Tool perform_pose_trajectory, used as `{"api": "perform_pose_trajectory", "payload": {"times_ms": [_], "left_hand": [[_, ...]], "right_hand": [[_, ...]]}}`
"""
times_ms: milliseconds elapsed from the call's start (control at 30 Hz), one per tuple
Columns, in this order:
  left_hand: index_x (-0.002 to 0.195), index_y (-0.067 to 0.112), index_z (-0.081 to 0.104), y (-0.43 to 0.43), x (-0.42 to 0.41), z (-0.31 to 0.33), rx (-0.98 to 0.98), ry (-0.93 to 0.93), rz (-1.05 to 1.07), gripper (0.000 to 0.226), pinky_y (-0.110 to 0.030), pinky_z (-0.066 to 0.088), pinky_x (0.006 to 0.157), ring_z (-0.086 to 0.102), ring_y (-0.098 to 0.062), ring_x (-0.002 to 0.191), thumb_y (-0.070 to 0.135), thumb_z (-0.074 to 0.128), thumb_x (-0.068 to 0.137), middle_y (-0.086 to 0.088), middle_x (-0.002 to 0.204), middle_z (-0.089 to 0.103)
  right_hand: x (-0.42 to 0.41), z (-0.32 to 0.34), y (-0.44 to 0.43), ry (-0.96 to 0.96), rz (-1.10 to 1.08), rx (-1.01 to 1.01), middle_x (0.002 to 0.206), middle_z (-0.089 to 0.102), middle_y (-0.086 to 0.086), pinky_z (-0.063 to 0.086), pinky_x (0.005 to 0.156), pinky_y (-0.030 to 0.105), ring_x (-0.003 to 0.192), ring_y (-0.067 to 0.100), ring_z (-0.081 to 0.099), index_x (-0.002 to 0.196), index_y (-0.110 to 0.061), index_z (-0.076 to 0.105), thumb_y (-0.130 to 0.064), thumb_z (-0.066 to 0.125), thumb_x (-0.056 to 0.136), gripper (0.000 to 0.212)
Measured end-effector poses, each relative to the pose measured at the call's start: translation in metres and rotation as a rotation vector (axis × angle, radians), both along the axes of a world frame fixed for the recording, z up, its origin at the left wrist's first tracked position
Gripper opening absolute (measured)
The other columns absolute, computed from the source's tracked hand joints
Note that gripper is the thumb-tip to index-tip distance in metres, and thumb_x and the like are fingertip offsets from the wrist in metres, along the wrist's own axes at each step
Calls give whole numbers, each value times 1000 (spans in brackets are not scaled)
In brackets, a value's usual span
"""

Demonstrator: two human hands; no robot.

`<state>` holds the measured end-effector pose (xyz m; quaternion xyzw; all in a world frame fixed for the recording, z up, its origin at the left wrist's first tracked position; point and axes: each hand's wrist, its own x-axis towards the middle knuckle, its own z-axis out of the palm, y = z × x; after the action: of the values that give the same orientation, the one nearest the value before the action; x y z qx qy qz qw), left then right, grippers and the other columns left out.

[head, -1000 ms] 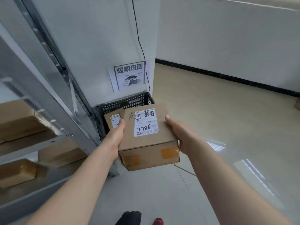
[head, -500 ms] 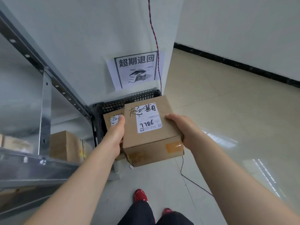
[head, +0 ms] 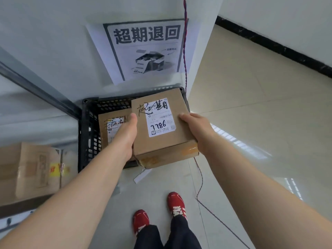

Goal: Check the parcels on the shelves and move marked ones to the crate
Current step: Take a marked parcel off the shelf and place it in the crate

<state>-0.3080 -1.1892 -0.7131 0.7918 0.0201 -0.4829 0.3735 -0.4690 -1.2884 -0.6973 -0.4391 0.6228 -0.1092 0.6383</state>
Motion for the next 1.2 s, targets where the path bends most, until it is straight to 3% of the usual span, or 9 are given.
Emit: {"api": "perform_pose_trajectory", "payload": {"times_ms": [100,167,200,333,467,533,733,933,1200], "left_hand": [[149,28,40,-17,-3,-31,-12,-32,17,65,-52,40,110,49,-27,131,67,28,99,-2,147,51],[148,26,39,-28,-3,-57,-11,-54,36,61,-43,34,112,47,-23,129,62,26,101,-1,146,50],[149,25,38,-30,-4,-61,-15,-63,38,60,-39,31,110,45,-22,130,61,25,102,-1,146,49],[153,27,31,-38,-1,-88,-14,-58,60,63,-47,25,116,35,-25,144,62,24,102,-2,157,39],[154,28,33,-42,2,-113,6,-22,74,66,-48,25,120,33,-27,147,66,23,100,-1,160,37],[154,29,34,-43,1,-122,33,-10,77,68,-49,26,120,34,-29,146,67,23,99,-1,159,38],[155,29,32,-41,0,-147,66,10,91,69,-50,25,121,34,-31,147,68,21,99,0,160,37],[155,29,31,-42,0,-166,51,53,118,70,-48,23,120,30,-28,148,68,23,98,1,161,35],[154,24,35,-49,6,-182,40,74,114,75,-45,24,122,31,-26,148,71,27,96,-1,160,37]], "right_hand": [[4,-30,-15,20,19,-23,103,76,5,55,98,47,106,30,70,87,-24,69,-25,60,97,14],[7,-53,-26,36,33,-42,104,76,3,54,96,45,106,29,69,85,-26,66,-20,56,99,19],[8,-59,-27,41,30,-54,105,75,2,54,95,43,106,28,69,87,-27,66,-17,54,100,20],[14,-90,-34,58,31,-78,108,72,-1,52,88,38,100,23,66,109,-27,64,-13,51,101,20],[21,-117,-37,83,43,-70,93,69,-10,46,70,32,81,13,60,106,-32,63,-9,46,99,29],[25,-129,-38,125,69,-85,91,67,-13,44,70,31,79,11,58,108,-32,64,-8,45,97,33],[37,-154,-39,172,134,-25,106,69,-1,45,67,29,81,13,58,118,-20,63,0,42,93,39],[43,-168,-39,135,142,141,125,59,4,46,84,38,103,23,55,144,-17,43,-11,55,99,48],[51,-180,-40,117,110,192,148,48,3,42,94,39,116,21,48,156,-18,26,-30,61,100,67]]}}
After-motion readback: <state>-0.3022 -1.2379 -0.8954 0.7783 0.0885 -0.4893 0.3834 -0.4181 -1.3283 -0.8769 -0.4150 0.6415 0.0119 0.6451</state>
